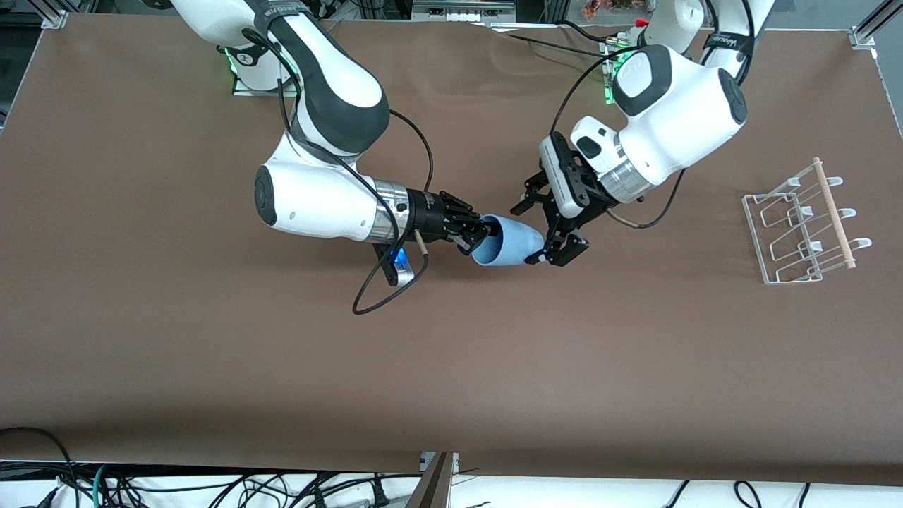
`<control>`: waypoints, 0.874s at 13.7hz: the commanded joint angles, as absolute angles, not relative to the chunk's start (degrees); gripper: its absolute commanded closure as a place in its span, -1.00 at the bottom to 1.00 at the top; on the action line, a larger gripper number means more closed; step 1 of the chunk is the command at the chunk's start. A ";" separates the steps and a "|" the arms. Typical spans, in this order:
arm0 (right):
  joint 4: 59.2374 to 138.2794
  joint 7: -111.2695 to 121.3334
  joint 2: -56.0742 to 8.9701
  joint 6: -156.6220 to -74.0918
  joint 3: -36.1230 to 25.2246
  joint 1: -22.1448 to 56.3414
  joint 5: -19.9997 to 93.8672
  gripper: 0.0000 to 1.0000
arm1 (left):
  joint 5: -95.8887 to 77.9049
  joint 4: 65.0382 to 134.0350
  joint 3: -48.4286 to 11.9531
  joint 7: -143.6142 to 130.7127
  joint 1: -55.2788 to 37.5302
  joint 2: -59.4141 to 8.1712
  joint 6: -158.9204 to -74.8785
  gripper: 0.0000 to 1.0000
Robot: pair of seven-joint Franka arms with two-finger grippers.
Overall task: Transfer cup to left arm and place on rack
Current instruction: 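Close the left gripper on the cup held by the right gripper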
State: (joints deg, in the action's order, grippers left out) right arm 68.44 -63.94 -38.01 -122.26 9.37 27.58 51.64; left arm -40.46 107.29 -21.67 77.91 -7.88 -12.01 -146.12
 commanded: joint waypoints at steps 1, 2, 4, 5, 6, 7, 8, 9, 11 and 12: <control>66.62 -64.69 -38.76 -122.61 9.58 27.77 52.91 1.00 | -41.40 107.05 -22.76 74.37 -8.26 -13.88 -146.86 -1.00; 66.62 -64.69 -38.76 -122.61 9.49 27.69 52.91 1.00 | -41.14 106.35 -22.76 74.18 -8.52 -14.67 -147.39 -1.00; 66.62 -64.51 -38.76 -122.61 9.49 27.69 52.91 1.00 | -41.04 105.65 -22.68 74.27 -8.61 -15.81 -147.57 -1.00; 66.62 -64.51 -38.76 -122.61 9.49 27.69 52.91 1.00 | -41.04 105.30 -22.68 74.27 -9.05 -16.43 -148.26 -1.00; 66.62 -64.51 -38.76 -122.61 9.49 27.69 52.91 1.00 | -41.04 105.12 -22.68 74.27 -9.57 -16.78 -149.40 -0.78; 66.62 -64.51 -38.76 -122.61 9.49 27.69 52.91 1.00 | -40.96 105.12 -22.76 74.27 -9.67 -16.96 -150.20 -0.16; 66.62 -64.60 -38.76 -122.61 9.49 27.69 52.91 1.00 | -41.13 105.03 -22.76 74.01 -9.93 -17.05 -150.73 0.73; 66.62 -64.69 -38.76 -122.61 9.49 27.60 52.91 1.00 | -41.13 104.94 -22.76 73.39 -10.11 -17.22 -150.73 0.76; 66.62 -64.86 -38.76 -122.61 9.49 27.51 53.00 0.95 | -40.96 104.77 -22.76 73.48 -10.11 -17.23 -150.73 1.00; 66.62 -64.86 -38.76 -122.61 9.49 27.51 52.91 0.43 | -40.96 104.68 -22.76 73.56 -10.11 -17.14 -150.73 1.00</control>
State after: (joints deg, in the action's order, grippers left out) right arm 68.43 -64.76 -38.07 -121.84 9.25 27.46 51.65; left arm -40.46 106.13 -22.31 74.68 -8.97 -16.42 -151.17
